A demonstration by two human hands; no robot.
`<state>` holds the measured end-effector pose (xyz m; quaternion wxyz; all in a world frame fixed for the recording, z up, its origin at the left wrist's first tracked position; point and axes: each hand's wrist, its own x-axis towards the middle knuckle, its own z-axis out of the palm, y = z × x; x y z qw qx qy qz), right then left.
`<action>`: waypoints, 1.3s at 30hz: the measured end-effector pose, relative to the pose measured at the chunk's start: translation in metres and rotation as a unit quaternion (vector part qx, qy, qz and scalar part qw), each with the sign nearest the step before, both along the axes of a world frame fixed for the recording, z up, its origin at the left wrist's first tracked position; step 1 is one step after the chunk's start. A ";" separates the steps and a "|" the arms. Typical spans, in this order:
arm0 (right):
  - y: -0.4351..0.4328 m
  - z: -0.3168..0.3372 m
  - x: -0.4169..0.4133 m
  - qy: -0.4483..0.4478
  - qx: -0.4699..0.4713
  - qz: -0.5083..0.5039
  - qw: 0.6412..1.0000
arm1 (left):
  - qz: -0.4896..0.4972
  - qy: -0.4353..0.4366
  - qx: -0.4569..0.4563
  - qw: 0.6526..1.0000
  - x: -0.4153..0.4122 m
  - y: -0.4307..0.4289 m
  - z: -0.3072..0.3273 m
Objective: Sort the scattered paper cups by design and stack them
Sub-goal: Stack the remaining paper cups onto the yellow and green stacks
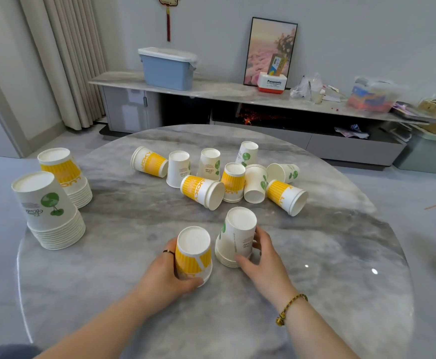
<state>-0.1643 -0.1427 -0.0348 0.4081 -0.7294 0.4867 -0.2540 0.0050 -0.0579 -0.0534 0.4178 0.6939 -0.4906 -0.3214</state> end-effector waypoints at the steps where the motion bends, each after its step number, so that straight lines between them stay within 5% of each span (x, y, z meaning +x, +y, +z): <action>1: 0.000 -0.001 0.002 0.003 0.000 0.004 1.000 | 0.005 -0.013 -0.001 1.000 -0.001 0.000 0.000; 8: -0.010 -0.009 0.013 0.032 -0.003 0.072 0.997 | 0.079 -0.027 -0.008 0.997 0.036 -0.008 0.007; 18: -0.095 0.047 0.083 0.084 -0.230 0.081 0.966 | 0.108 0.058 -0.017 0.992 0.066 -0.028 -0.005; 22: -0.117 0.053 0.122 0.197 -0.178 0.174 0.948 | 0.082 0.056 -0.030 0.995 0.067 -0.037 -0.010; 27: -0.126 0.043 0.144 0.287 -0.075 0.168 0.940 | 0.076 0.062 -0.042 0.994 0.076 -0.042 -0.017; 33: -0.127 0.039 0.142 0.353 -0.015 0.185 0.917 | 0.119 -0.047 -0.044 0.991 0.068 -0.042 -0.020; 35: -0.128 0.046 0.135 0.280 0.031 0.161 0.946 | 0.132 -0.080 -0.038 0.987 0.067 -0.042 -0.022; 37: -0.124 0.057 0.127 0.081 0.124 0.137 0.979 | 0.131 -0.101 -0.026 0.986 0.067 -0.043 -0.021; 39: -0.113 0.064 0.123 -0.126 0.197 0.146 0.961 | 0.130 -0.121 -0.018 0.984 0.067 -0.046 -0.022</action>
